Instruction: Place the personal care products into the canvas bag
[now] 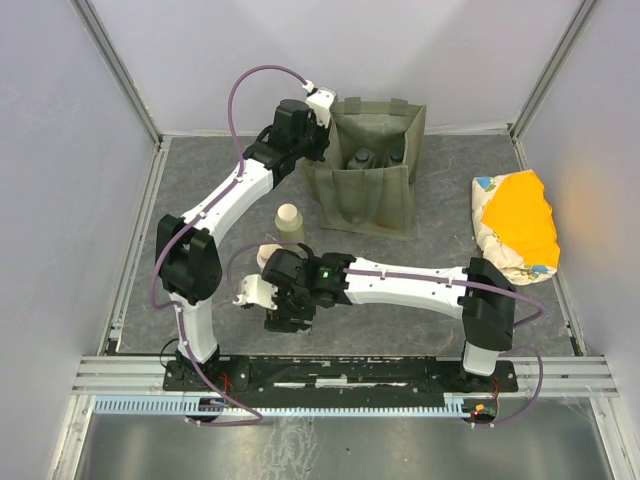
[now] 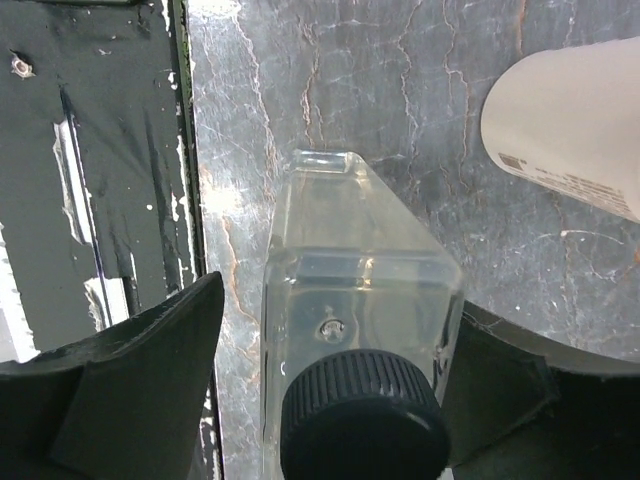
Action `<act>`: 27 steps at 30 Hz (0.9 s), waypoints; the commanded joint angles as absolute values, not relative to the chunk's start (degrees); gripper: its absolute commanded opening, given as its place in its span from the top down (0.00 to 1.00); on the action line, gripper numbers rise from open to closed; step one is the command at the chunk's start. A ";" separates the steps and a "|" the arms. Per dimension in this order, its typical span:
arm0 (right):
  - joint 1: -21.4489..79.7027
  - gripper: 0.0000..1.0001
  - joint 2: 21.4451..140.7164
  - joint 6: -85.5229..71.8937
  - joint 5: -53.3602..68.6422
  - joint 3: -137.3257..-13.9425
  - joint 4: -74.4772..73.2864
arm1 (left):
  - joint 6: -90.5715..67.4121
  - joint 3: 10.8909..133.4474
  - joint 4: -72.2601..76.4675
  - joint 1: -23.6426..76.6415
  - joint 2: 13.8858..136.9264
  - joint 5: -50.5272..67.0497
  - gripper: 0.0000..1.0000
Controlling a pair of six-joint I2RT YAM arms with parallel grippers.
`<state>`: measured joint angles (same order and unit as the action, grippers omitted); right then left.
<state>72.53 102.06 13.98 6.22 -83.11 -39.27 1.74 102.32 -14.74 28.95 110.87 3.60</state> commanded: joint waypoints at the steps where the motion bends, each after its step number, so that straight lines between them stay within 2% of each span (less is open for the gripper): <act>1: 73.03 0.18 102.34 17.00 3.69 -87.86 -45.82 | 3.34 103.00 -18.07 28.92 111.23 5.20 0.97; 9: 73.28 0.18 103.53 19.99 1.77 -90.25 -52.19 | 3.09 102.48 -17.50 28.91 111.01 5.01 0.97; 16: 73.56 0.20 103.29 19.58 2.45 -87.43 -47.96 | 2.75 102.48 -17.23 28.93 111.03 4.82 0.97; 27: 73.87 0.15 105.81 20.50 1.96 -89.56 -47.56 | 2.72 102.45 -17.23 28.92 111.01 4.66 0.97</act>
<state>73.52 104.90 19.27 2.44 -87.20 -48.56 1.74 102.32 -14.72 28.95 110.87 3.55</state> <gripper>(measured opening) 0.846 0.051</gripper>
